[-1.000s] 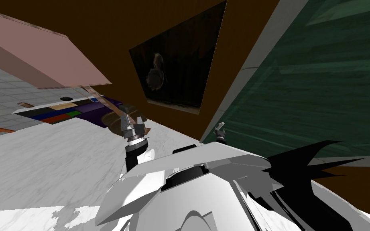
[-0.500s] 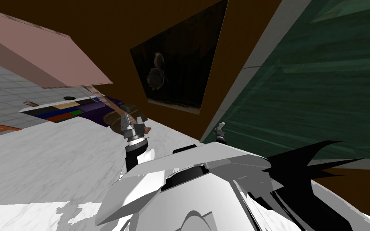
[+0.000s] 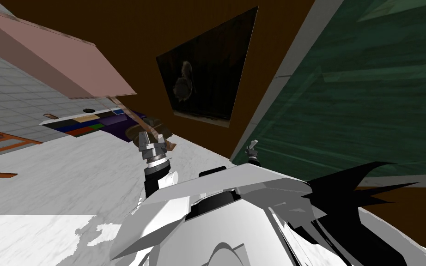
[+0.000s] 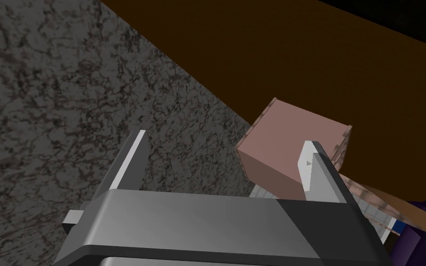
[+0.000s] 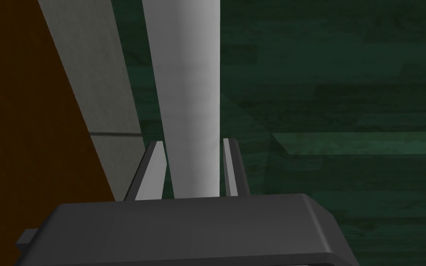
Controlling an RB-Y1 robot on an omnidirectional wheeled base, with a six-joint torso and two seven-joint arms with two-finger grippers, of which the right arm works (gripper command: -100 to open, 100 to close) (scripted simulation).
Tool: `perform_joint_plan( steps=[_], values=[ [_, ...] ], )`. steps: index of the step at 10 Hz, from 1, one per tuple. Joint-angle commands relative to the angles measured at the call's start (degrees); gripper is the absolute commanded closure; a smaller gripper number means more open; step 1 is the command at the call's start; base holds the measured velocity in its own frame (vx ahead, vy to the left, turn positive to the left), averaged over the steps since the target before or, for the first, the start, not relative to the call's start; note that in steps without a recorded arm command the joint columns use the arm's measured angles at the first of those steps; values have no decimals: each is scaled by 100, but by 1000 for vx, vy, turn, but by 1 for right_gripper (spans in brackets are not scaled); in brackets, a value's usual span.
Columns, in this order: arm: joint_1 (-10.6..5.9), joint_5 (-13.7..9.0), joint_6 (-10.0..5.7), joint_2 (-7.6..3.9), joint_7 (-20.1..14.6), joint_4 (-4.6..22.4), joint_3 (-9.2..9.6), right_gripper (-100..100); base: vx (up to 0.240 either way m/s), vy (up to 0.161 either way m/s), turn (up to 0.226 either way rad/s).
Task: Pull the door open
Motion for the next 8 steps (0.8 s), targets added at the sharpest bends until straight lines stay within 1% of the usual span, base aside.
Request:
perform_joint_plan(
  steps=[1,3,5,6,7,8],
  values=[
    [60,64,15,-44,-103,-33,128,100,-233,28,75],
    [118,157,29,-124,-234,-135,301,100,-227,53,64],
    [151,211,38,-170,-310,-194,401,100,-227,25,54],
    [137,193,39,-164,-290,-176,368,100,-98,15,23],
    [186,264,16,-197,-362,-221,495,100,-151,2,68],
    [212,299,-3,-221,-398,-248,554,100,-200,-19,64]
  ],
)
